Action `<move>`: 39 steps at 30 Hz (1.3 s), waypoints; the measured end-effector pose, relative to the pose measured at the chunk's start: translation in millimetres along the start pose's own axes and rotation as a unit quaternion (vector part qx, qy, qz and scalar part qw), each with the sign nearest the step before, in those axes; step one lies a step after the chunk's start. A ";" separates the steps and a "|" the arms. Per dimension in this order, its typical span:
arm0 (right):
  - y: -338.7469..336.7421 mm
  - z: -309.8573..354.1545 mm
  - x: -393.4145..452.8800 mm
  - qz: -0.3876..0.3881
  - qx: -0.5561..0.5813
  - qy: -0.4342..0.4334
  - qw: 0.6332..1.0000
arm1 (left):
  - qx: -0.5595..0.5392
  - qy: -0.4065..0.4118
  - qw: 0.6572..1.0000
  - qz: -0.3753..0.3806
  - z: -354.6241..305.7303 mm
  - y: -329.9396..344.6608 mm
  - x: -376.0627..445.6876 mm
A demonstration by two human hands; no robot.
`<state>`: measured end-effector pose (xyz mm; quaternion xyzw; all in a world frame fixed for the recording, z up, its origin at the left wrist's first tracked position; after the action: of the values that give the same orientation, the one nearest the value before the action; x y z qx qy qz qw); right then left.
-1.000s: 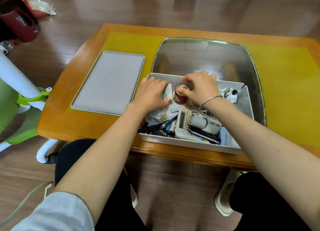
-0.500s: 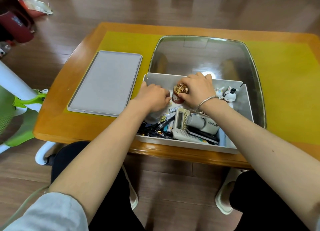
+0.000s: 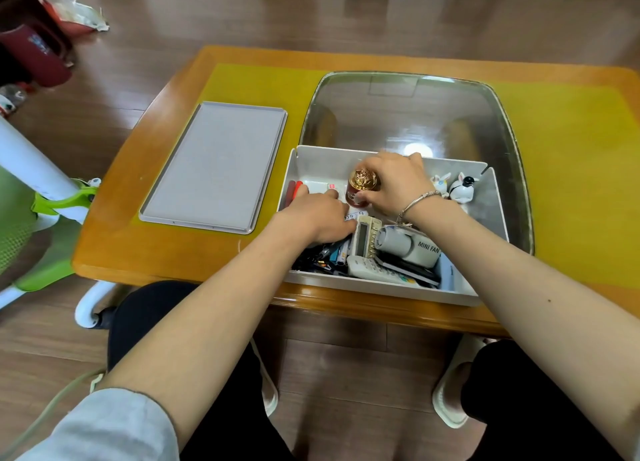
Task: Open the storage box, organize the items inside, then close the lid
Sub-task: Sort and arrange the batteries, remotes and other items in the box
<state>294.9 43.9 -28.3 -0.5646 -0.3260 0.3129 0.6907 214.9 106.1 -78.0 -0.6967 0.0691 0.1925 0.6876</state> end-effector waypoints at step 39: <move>-29.4 13.4 -35.9 -0.020 0.139 -0.017 0.990 | -0.268 -0.048 0.919 -0.284 68.2 -57.5 -54.8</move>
<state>264.8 18.0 -0.9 -0.4508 -0.3021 0.3513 0.7630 173.7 166.6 -3.3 -0.8353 -0.2185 0.0337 0.5034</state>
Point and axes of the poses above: each hand's wrist, its own x-axis towards the middle knuckle, its own y-axis out of the palm, z = x × y, the point moved 9 cm from there along x, towards the middle knuckle, and after that the axes turned 5 degrees about -y, right-handed, at the moved point
